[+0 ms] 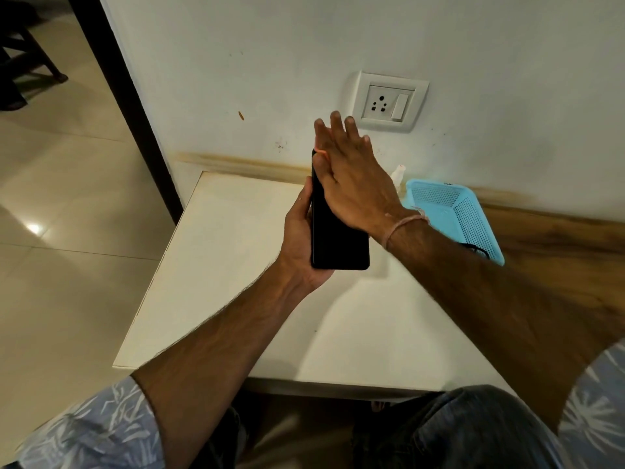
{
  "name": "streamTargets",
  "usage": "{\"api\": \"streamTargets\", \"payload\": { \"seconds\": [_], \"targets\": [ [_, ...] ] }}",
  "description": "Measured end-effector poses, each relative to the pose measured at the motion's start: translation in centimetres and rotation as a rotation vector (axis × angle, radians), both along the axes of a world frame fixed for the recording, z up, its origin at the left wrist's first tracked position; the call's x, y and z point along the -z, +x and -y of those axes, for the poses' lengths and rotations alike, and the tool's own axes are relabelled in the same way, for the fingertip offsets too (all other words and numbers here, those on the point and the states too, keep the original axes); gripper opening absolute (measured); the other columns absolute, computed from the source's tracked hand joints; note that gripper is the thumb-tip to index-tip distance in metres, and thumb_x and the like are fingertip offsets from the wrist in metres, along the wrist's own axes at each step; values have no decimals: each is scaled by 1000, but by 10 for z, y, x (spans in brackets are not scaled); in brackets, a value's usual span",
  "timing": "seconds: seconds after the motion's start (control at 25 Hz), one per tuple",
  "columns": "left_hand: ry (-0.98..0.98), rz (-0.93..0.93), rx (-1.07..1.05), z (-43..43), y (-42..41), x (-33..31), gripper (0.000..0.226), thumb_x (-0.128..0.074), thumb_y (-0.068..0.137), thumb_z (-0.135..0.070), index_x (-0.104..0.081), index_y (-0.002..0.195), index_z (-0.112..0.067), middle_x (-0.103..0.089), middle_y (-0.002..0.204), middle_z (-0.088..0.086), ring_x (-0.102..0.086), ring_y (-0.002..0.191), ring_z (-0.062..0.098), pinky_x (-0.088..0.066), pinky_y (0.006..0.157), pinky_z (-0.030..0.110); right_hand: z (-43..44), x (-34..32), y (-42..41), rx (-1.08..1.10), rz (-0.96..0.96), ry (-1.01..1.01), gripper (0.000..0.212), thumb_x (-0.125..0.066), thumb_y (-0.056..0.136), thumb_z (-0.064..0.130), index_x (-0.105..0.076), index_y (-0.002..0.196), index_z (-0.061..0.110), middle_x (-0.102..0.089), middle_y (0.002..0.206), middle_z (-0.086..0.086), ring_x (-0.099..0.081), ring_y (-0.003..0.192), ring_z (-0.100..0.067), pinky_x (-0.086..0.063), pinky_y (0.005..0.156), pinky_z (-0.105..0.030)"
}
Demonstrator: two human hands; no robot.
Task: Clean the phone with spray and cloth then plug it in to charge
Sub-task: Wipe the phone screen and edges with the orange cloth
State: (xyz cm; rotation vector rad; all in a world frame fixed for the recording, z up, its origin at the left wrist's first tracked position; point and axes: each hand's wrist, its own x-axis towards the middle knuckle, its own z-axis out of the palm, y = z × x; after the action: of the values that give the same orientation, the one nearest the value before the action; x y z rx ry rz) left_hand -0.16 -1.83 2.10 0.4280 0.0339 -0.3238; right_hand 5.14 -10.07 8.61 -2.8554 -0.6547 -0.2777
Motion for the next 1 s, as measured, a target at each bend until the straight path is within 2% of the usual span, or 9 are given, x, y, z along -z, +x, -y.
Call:
{"api": "streamTargets", "payload": {
  "seconds": [0.08,0.16,0.24,0.36,0.48,0.64,0.76,0.88,1.0],
  "targets": [
    [-18,5,6,0,-1,-1,55,-50,101,-51,-58,142,-15,-58,144,12,-54,135,29,-44,112,43,-1,6,-11,-38,51,-3,55,-18,105,37,-3,155,19,3,163,-5,8,150,-22,2,122,-41],
    [-92,47,-5,3,-3,-1,48,-40,107,-43,-65,135,-13,-65,137,8,-61,127,24,-48,106,38,1,16,-34,-77,76,-8,55,-19,105,36,-5,155,17,1,163,-6,6,150,-23,-3,123,-43],
    [-83,60,1,4,-4,0,49,-35,107,-43,-68,127,-13,-70,125,7,-66,117,23,-46,106,35,5,28,-60,-88,57,-2,56,-14,104,37,-7,155,16,1,163,-5,7,150,-22,-7,122,-44],
    [59,44,102,-5,-1,0,64,-37,100,-60,-54,132,-8,-64,112,11,-65,96,24,-51,92,37,11,43,-97,-131,29,19,55,-16,104,36,-9,155,15,1,163,-5,9,150,-19,-8,122,-43],
    [69,44,182,-13,3,-3,76,-28,98,-68,-42,137,-3,-57,112,11,-56,96,23,-54,84,35,22,57,-126,-176,54,-47,56,-16,105,38,-6,155,15,1,163,-4,7,150,-19,-9,122,-42],
    [9,32,113,-11,3,-2,74,-33,100,-65,-48,136,-1,-60,115,12,-58,96,25,-49,89,37,42,59,-137,-265,49,-133,57,-15,104,42,-5,155,18,-1,163,-2,3,150,-18,-12,122,-40],
    [-10,42,105,-11,6,-1,75,-35,99,-66,-48,139,-3,-60,117,13,-61,99,26,-49,91,38,43,49,-119,-248,42,-85,56,-18,105,41,-6,155,19,-2,163,-1,4,150,-14,-8,123,-37],
    [-60,26,85,-8,6,0,66,-39,101,-60,-52,139,-9,-61,129,13,-57,124,30,-43,109,40,28,32,-79,-127,-2,23,56,-16,104,41,-3,155,20,3,163,0,9,149,-13,-3,123,-37],
    [-47,26,40,-4,4,3,55,-43,103,-54,-60,138,-15,-60,141,11,-56,132,28,-40,115,43,9,17,-34,-12,-49,69,56,-16,104,41,-2,154,20,5,163,-1,10,149,-15,2,123,-38]
  ]
}}
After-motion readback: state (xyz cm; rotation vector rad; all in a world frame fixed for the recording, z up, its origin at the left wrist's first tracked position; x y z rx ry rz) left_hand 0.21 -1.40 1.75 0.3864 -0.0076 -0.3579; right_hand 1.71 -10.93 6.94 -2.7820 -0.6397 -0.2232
